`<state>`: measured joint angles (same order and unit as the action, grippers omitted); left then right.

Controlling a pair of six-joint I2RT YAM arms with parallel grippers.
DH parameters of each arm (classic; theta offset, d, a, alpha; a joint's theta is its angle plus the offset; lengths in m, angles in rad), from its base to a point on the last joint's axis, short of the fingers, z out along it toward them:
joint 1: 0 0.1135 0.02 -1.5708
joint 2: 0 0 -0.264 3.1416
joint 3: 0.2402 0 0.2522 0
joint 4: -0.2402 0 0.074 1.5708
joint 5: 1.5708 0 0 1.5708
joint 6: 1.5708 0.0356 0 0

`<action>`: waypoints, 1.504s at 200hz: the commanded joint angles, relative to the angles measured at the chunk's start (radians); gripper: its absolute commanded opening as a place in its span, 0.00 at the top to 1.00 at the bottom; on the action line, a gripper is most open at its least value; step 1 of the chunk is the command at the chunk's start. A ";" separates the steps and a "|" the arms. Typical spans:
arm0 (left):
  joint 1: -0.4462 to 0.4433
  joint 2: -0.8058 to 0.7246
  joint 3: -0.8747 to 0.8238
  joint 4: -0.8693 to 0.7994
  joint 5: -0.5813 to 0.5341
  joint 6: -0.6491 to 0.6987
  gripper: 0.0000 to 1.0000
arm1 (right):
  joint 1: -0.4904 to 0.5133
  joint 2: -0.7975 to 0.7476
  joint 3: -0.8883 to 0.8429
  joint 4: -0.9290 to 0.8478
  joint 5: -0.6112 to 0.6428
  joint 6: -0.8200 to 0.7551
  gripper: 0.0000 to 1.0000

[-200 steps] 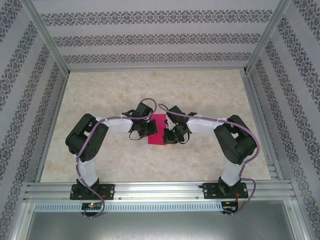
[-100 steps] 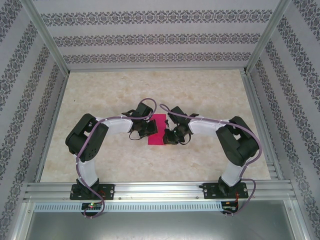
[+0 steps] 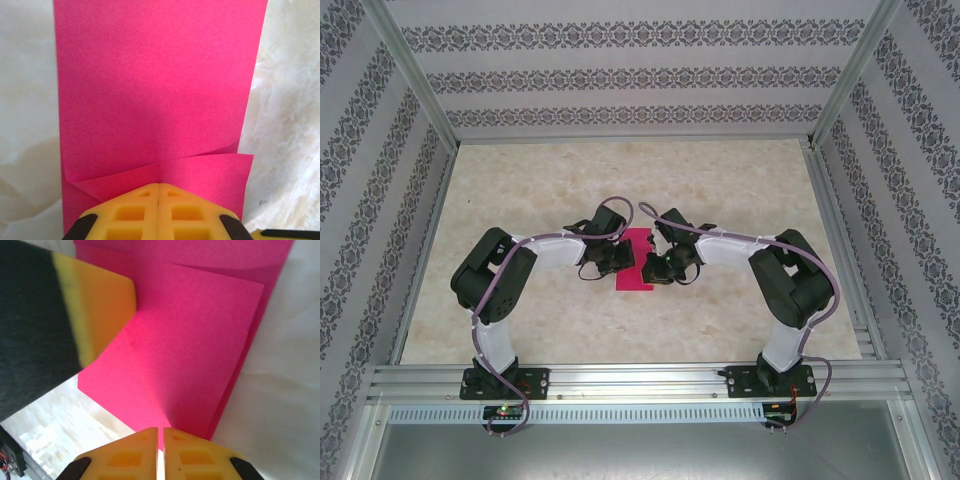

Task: Fold a paper plane with a square sheet of paper (pick it up from the middle)
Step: Fold the triangle a second time at the center of the table.

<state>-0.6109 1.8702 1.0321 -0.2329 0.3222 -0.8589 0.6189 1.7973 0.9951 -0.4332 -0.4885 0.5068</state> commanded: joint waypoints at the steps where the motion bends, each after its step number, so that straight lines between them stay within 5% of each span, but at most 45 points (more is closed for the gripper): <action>1: -0.007 0.036 -0.056 -0.134 -0.097 -0.012 0.95 | -0.010 0.016 -0.002 0.021 -0.014 0.002 0.88; 80: -0.008 0.039 -0.059 -0.149 -0.116 -0.029 0.96 | -0.012 0.010 -0.085 -0.038 -0.019 -0.037 0.88; 162: -0.009 0.028 -0.066 -0.125 -0.096 -0.031 0.96 | -0.038 -0.161 -0.102 -0.034 -0.012 -0.007 0.87; 239: -0.010 0.026 -0.062 -0.121 -0.089 -0.030 0.96 | -0.015 0.016 0.067 0.013 -0.018 0.011 0.88; 301: -0.010 0.024 -0.063 -0.123 -0.094 -0.035 0.96 | -0.002 0.045 0.016 -0.022 -0.023 -0.024 0.89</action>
<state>-0.6121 1.8645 1.0237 -0.2230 0.3107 -0.8749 0.6025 1.8301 1.0363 -0.4355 -0.5137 0.5037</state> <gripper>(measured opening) 0.055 0.112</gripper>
